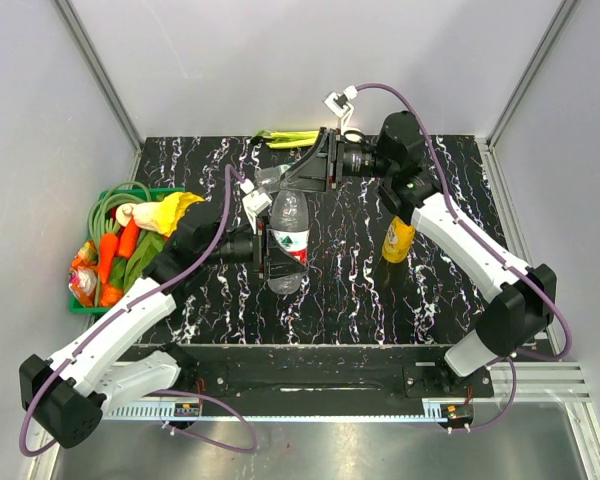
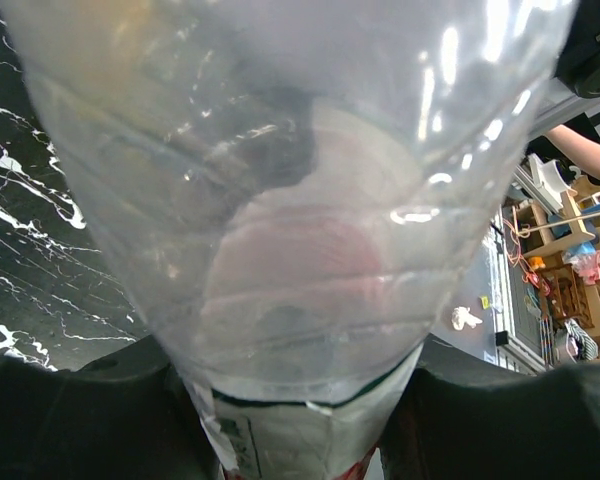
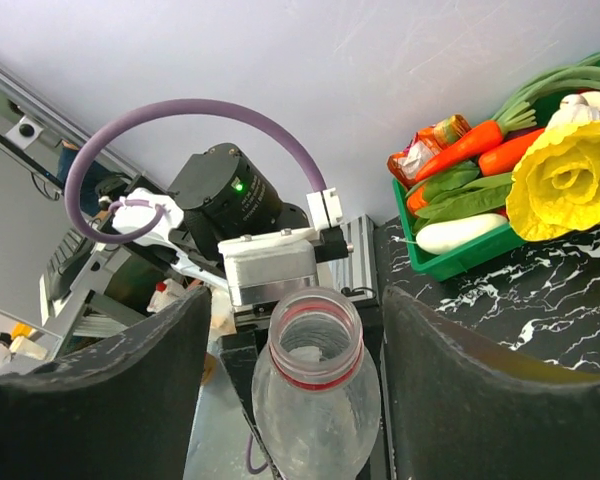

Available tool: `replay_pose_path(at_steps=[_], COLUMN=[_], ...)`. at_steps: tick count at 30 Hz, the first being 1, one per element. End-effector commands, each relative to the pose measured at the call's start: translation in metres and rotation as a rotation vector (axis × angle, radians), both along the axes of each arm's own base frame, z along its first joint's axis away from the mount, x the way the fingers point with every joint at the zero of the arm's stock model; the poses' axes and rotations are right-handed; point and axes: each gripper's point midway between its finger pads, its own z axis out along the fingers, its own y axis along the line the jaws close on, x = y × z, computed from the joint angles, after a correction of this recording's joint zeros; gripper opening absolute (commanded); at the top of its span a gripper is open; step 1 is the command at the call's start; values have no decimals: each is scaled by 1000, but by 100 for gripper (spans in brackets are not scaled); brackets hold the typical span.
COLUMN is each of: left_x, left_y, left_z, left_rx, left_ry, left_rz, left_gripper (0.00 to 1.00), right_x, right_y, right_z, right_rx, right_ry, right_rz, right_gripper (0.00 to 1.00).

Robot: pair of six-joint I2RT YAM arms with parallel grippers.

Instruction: Unscrew the bottle caps

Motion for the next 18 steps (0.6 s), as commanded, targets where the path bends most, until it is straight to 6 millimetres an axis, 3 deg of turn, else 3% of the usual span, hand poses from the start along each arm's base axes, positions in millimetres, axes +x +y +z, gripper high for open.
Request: replay_pose_path(at_steps=[1,6,9,10,12,14,15,18], left_x=[8,7,8,9,10,12,13,18], left_y=[-3,-5,-4,-3,-2,0,0,2], left_z=[35,30,27,27,24,22,21,20], left_rx=[-69,-61,-54,-53,-45,-34,-32,-27], left_ry=[-113,-98,-95,-96,-99,-98,-101,-102], left_rz=[21,13,22,26,39,59,70,97], left_gripper=[23,23,24,28,56,91,99,99], right_x=[-13,-14,-15,-15,-15,-14,-14,-12], right_y=[-1,0,1,0,0,0,0,-1], right_z=[9,10,8,8,4,1,-1,-6], right_rx=[32,44,41,40,33,22,15,-2], right_ry=[-43,-38,-37,-38,-40,-40,-39,-38], right_rz=[48,67,73,71,69,65,64,49], right_gripper=[67,23,3,0,0,0,0,0])
